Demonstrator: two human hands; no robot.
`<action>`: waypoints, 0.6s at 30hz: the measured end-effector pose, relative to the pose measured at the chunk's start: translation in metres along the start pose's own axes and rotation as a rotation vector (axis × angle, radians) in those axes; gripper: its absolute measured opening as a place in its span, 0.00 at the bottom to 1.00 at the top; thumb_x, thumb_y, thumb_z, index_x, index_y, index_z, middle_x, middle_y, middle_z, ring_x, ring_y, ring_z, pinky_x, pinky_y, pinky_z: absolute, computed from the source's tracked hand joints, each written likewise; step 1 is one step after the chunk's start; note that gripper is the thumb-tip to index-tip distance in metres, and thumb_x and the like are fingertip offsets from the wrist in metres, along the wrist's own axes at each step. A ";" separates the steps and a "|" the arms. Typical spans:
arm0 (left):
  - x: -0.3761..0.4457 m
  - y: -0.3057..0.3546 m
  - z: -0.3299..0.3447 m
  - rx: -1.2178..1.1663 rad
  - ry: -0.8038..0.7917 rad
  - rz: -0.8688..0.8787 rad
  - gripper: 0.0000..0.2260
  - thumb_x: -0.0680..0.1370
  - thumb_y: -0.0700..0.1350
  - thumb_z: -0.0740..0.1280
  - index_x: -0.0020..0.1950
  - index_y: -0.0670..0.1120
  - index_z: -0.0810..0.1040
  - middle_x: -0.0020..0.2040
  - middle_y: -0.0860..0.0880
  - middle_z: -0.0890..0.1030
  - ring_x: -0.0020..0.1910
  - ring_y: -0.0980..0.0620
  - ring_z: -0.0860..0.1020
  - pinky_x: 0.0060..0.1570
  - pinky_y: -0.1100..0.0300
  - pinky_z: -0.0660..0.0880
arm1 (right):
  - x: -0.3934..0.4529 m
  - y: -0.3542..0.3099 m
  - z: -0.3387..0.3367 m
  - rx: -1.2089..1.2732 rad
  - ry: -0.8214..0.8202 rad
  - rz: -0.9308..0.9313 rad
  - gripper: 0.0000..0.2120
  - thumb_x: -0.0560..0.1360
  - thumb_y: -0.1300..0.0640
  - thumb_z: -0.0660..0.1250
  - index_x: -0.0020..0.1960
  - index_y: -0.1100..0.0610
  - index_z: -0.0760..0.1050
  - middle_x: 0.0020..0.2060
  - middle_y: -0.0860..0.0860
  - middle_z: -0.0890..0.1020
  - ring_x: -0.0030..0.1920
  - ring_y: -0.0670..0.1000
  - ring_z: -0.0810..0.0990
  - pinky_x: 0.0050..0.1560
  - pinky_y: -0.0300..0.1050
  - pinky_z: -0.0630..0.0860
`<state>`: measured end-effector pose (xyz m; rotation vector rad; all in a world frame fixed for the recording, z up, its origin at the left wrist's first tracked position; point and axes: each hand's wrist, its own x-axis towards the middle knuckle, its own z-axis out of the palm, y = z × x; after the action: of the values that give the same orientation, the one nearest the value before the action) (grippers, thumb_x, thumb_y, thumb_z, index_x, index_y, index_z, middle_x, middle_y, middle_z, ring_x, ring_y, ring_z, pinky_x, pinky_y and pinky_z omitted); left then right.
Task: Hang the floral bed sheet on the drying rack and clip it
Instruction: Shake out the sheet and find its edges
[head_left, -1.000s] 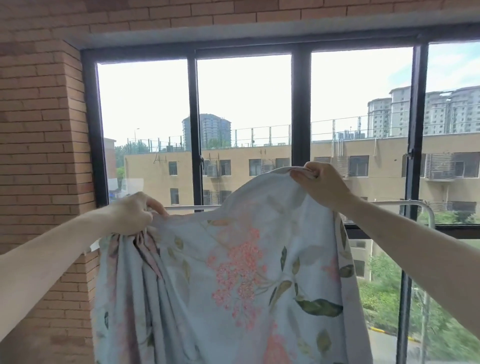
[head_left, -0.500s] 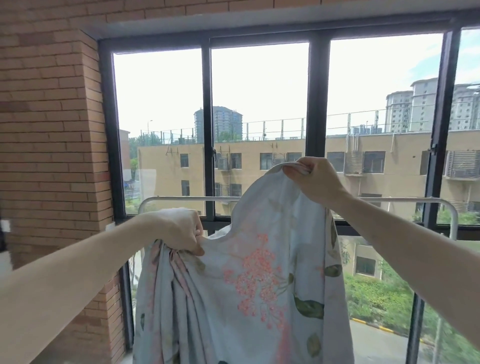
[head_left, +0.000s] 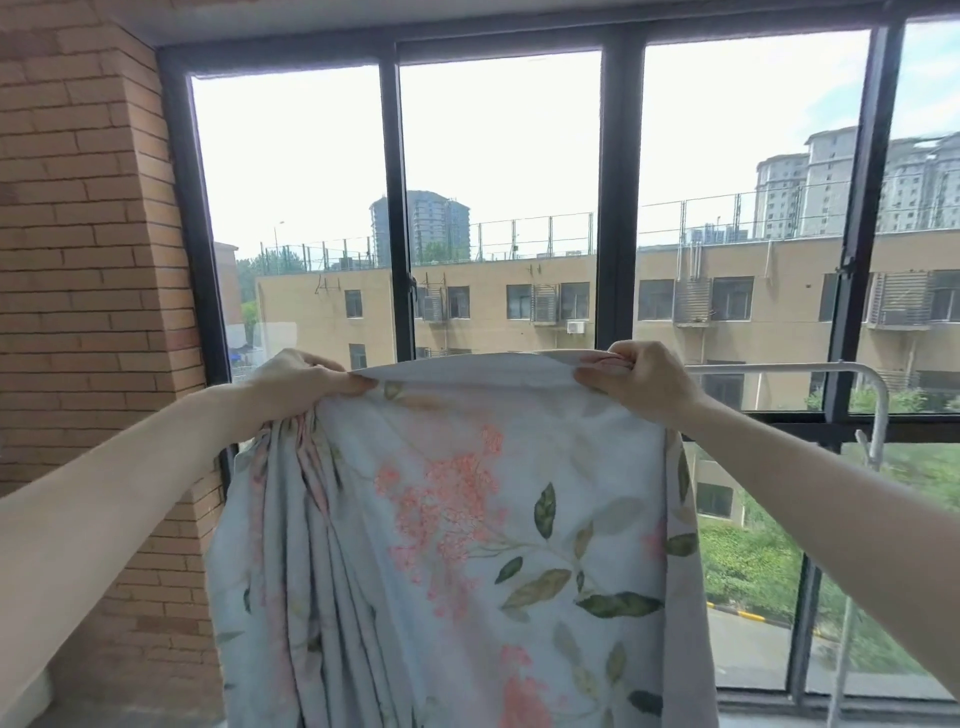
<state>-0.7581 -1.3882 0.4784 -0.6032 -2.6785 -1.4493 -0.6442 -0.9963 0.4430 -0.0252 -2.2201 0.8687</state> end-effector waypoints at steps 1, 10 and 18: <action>-0.003 0.004 0.001 0.026 -0.006 0.015 0.14 0.71 0.57 0.79 0.48 0.49 0.87 0.46 0.48 0.86 0.48 0.47 0.84 0.48 0.57 0.80 | -0.005 0.005 0.001 -0.012 -0.009 0.035 0.11 0.72 0.48 0.79 0.35 0.51 0.82 0.39 0.27 0.83 0.35 0.37 0.80 0.35 0.32 0.74; -0.010 0.032 0.009 -0.020 0.126 0.100 0.19 0.72 0.60 0.77 0.49 0.45 0.85 0.49 0.41 0.86 0.48 0.42 0.84 0.53 0.48 0.82 | -0.058 0.041 0.034 -0.049 -0.125 0.175 0.15 0.76 0.48 0.75 0.34 0.51 0.77 0.27 0.44 0.77 0.26 0.44 0.70 0.26 0.34 0.63; 0.000 0.044 0.012 -0.029 0.272 0.169 0.17 0.75 0.54 0.77 0.48 0.38 0.85 0.47 0.34 0.84 0.40 0.44 0.81 0.52 0.46 0.82 | -0.105 0.102 0.077 -0.170 -0.309 0.427 0.08 0.77 0.59 0.62 0.39 0.55 0.72 0.35 0.52 0.79 0.35 0.52 0.74 0.34 0.46 0.68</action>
<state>-0.7408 -1.3568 0.5060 -0.5721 -2.3443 -1.4138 -0.6416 -0.9904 0.2780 -0.4914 -2.6267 0.9549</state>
